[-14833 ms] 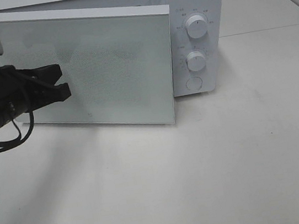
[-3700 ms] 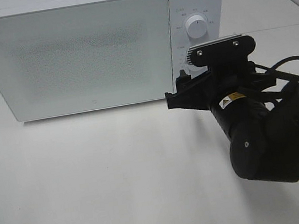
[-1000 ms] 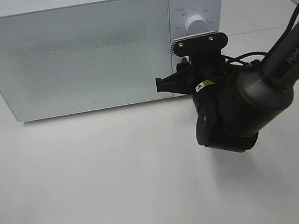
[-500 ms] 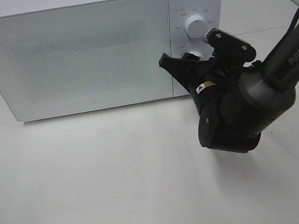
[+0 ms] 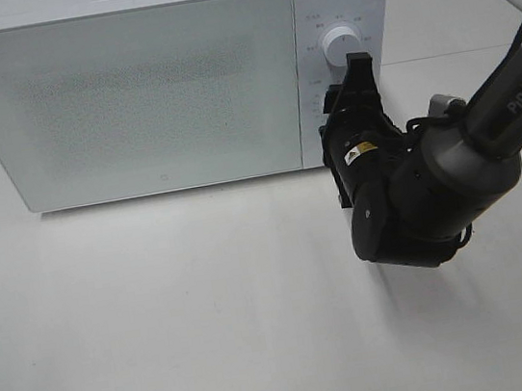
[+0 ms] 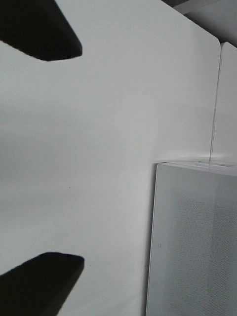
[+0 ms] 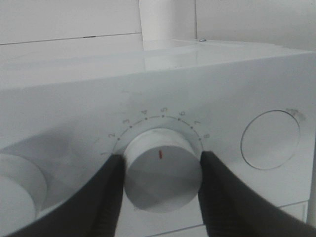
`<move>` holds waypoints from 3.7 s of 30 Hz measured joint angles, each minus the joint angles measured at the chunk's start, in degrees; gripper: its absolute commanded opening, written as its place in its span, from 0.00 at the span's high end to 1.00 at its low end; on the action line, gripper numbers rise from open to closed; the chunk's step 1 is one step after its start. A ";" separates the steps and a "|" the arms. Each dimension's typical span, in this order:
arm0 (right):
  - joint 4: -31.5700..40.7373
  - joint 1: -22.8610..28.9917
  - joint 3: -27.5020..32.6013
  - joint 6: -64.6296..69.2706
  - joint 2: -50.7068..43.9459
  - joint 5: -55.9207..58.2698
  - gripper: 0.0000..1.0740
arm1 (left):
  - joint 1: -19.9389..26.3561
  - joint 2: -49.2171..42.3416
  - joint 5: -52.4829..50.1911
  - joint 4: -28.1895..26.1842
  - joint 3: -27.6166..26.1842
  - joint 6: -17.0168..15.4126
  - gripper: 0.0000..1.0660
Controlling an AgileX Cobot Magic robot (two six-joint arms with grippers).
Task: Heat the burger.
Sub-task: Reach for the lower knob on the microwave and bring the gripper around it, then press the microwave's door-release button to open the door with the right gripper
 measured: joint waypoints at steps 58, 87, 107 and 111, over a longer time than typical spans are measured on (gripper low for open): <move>-8.02 0.00 13.18 -32.31 -19.54 17.30 0.36 | 0.00 0.00 0.00 0.00 0.00 0.00 0.08; -26.30 -21.20 8.54 -87.78 -48.01 86.40 0.33 | 0.00 0.00 0.00 0.00 0.00 0.00 0.08; -42.74 -21.77 7.73 -80.44 -74.31 121.18 0.28 | 0.00 0.00 0.00 0.00 0.00 0.00 0.08; -45.09 -21.77 9.97 -79.07 -78.72 122.21 0.29 | 0.00 0.00 0.00 0.00 0.00 0.00 0.08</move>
